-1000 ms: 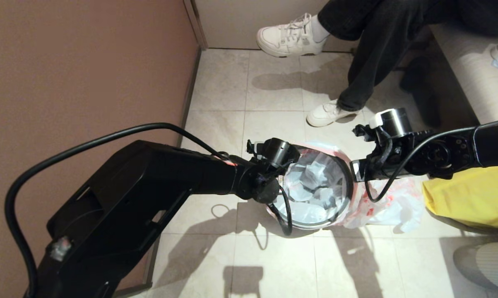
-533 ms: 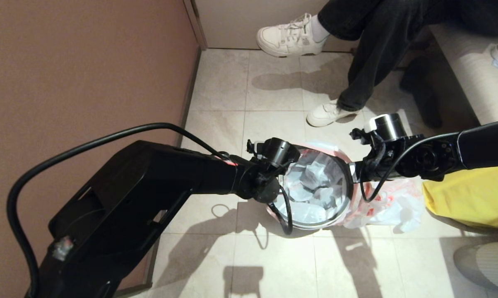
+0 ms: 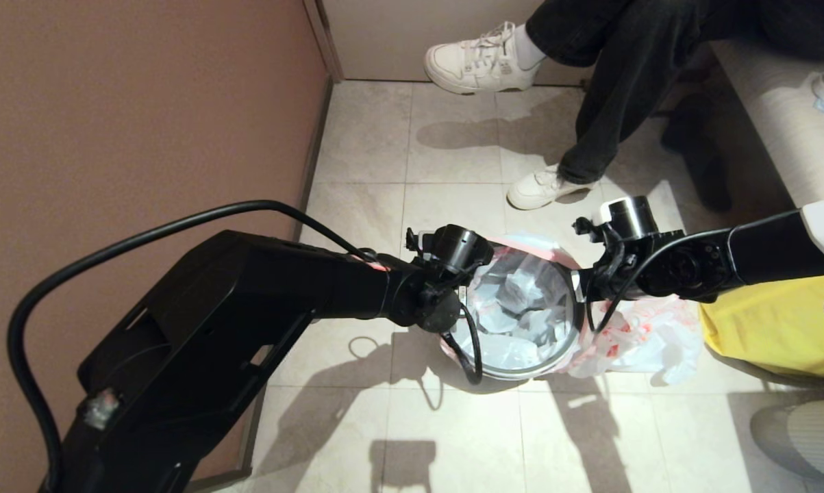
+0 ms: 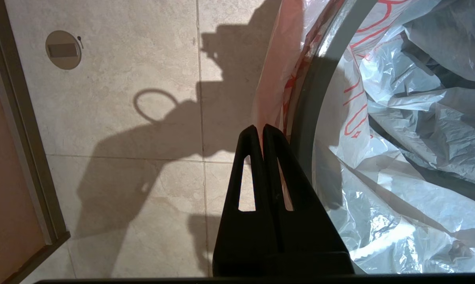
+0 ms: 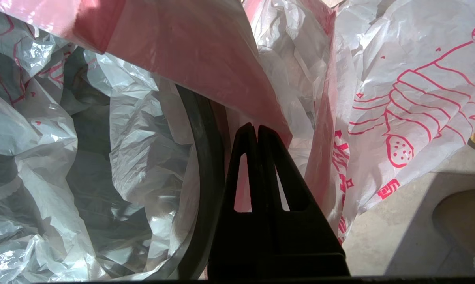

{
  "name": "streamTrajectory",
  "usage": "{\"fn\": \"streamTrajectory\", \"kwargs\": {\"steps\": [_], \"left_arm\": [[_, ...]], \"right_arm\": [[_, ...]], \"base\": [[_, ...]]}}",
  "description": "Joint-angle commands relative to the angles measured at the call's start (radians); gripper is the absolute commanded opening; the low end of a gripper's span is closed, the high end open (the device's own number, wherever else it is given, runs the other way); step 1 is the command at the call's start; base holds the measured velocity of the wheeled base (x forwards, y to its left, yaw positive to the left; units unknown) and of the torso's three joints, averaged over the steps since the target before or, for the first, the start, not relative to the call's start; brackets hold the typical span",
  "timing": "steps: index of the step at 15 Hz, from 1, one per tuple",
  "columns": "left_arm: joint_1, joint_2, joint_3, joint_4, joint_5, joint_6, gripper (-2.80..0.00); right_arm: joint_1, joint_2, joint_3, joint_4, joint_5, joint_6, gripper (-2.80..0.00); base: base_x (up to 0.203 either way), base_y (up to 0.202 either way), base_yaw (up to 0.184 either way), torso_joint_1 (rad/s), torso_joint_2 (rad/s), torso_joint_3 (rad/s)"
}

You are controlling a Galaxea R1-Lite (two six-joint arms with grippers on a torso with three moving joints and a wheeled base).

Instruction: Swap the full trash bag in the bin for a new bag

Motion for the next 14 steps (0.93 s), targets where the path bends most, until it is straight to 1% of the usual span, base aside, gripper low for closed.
{"fn": "streamTrajectory", "kwargs": {"steps": [1, 8, 10, 14], "left_arm": [[-0.001, -0.002, 0.0, 0.001, 0.004, -0.003, -2.8], [-0.003, 0.004, 0.0, 0.0, 0.005, -0.004, -2.8], [-0.002, 0.004, 0.0, 0.0, 0.005, -0.003, -2.8], [-0.003, 0.009, 0.0, 0.0, 0.004, -0.003, -2.8]], "right_arm": [[-0.002, -0.013, -0.005, 0.001, -0.002, 0.001, -2.8], [-0.015, -0.094, 0.004, 0.02, -0.014, 0.004, -2.8], [-0.008, -0.106, 0.019, 0.06, -0.014, 0.004, -2.8], [0.017, -0.097, 0.045, 0.065, -0.013, 0.005, -2.8]], "base": [[0.0, 0.0, 0.0, 0.0, 0.0, 0.0], [0.0, 0.0, 0.0, 0.0, 0.0, 0.0], [0.0, 0.0, 0.0, 0.0, 0.0, 0.0], [0.0, 0.0, 0.0, 0.0, 0.0, 0.0]]}}
